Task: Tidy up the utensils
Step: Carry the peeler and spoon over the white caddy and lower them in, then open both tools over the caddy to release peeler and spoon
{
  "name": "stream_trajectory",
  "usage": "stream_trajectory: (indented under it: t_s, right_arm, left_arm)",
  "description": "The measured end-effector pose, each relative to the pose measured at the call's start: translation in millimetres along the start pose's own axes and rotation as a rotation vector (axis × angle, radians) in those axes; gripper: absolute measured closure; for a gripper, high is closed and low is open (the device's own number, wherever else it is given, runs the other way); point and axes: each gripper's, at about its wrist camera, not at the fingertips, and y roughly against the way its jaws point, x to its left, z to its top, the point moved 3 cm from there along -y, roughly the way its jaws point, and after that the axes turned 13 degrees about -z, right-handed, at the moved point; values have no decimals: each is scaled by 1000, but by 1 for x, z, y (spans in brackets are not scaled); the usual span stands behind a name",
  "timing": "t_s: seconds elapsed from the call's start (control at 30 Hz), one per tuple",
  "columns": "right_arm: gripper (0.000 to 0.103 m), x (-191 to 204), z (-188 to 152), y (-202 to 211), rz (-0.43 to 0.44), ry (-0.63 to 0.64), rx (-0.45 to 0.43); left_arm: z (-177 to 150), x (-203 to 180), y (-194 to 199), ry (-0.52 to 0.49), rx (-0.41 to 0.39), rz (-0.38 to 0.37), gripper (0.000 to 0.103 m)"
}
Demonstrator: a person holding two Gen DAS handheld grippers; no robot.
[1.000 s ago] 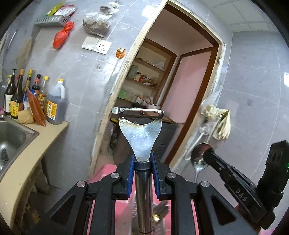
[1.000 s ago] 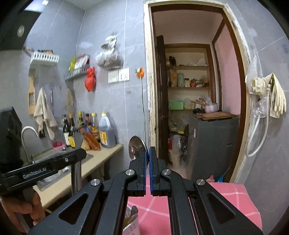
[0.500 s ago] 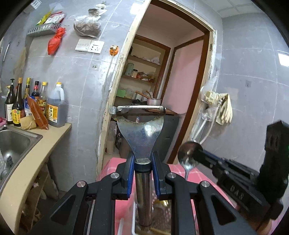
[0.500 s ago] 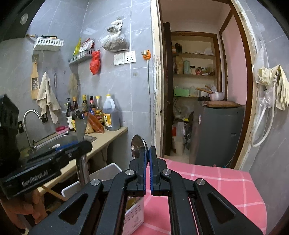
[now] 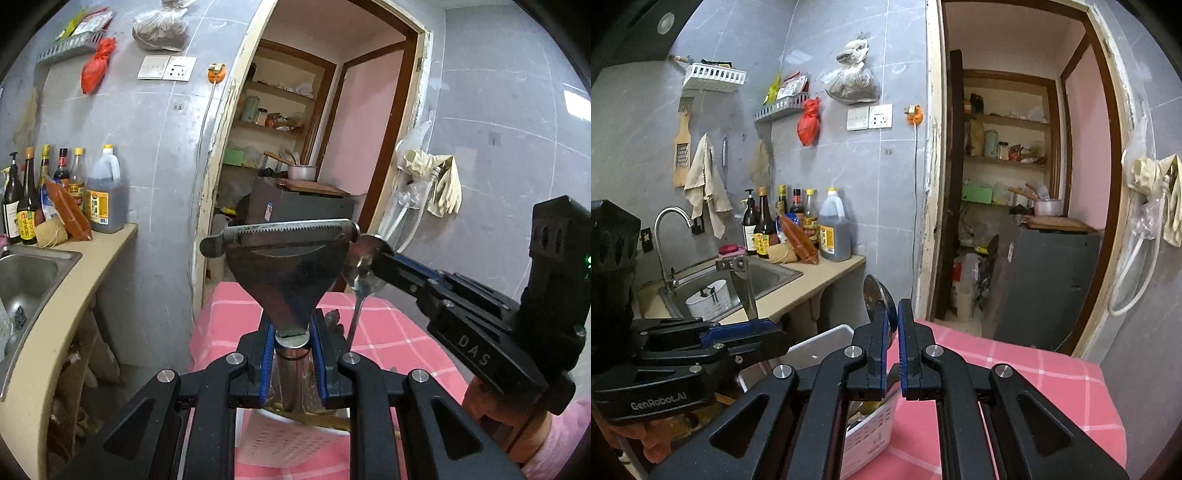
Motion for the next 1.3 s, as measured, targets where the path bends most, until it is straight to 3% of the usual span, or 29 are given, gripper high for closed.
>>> stream_trajectory:
  t_s: [0.37, 0.47, 0.5, 0.53, 0.63, 0.7, 0.8, 0.87, 1.0, 1.3]
  right_arm:
    - [95, -2, -18, -11, 83, -48, 104]
    - [94, -4, -25, -18, 105, -72, 150]
    - [94, -5, -27, -20, 114, -81, 162]
    - [91, -6, -29, -21, 117, -88, 167]
    - [79, -10, -33, -25, 135, -124, 192]
    - [77, -14, -35, -27, 135, -143, 197]
    - [70, -20, -35, -25, 118, -158, 187]
    - [58, -26, -33, -20, 94, -176, 167]
    - [50, -39, -29, -9, 48, -204, 130]
    - [21, -75, -24, 15, -44, -251, 81]
  left_arm:
    - [1, 3, -3, 46, 83, 23, 82]
    - [1, 4, -3, 62, 98, 26, 71]
    - [1, 5, -4, 69, 103, 28, 62]
    - [1, 5, -4, 73, 103, 31, 53]
    - [2, 6, -2, 88, 97, 33, 42]
    - [2, 7, -2, 95, 103, 45, 36]
    - [2, 5, 1, 100, 94, 51, 33]
    - [2, 3, 4, 96, 80, 65, 31]
    - [5, 0, 11, 86, 42, 95, 21]
    - [13, -16, 14, 38, -14, 132, 5]
